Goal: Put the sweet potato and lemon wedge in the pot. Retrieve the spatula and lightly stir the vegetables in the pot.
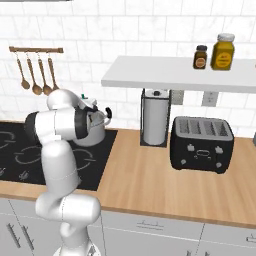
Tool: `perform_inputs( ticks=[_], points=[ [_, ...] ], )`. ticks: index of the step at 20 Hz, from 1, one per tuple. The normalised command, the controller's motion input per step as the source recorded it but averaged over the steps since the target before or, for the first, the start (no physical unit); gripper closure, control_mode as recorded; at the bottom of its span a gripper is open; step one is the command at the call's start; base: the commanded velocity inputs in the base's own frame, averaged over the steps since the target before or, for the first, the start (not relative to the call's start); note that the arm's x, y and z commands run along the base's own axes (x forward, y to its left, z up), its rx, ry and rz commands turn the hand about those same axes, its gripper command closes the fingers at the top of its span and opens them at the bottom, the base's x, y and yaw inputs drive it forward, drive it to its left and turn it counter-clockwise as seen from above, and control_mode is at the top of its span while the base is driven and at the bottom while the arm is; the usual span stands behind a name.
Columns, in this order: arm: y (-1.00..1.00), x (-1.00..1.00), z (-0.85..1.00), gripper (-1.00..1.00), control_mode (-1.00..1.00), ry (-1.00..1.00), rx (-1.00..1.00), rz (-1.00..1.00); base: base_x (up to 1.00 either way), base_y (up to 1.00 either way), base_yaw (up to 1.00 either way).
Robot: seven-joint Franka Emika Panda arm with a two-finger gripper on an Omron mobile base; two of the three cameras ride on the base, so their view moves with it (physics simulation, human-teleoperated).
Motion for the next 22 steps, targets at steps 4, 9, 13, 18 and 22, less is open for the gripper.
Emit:
perform_inputs(
  ticks=[4, 9, 13, 18, 22],
  points=[
    [-0.04, -0.08, 0.01, 1.0, -1.0, 0.01, -0.05, 0.0, 0.0, 0.0, 0.0],
    [-0.03, -0.35, 0.27, 1.0, -1.0, 0.25, 0.08, -0.01, 0.0, 0.0, 0.0],
    [0.0, 0.02, 0.86, 1.0, -1.0, 0.2, 0.04, -0.01, 0.0, 0.0, 0.0],
    [0.0, 0.26, 0.25, 1.0, -1.0, 0.04, -0.09, 0.0, 0.0, 0.0, 0.0],
    [0.03, 0.09, -0.26, 1.0, -1.0, -0.09, -0.21, 0.0, 0.0, 0.0, 0.0]
  ],
)
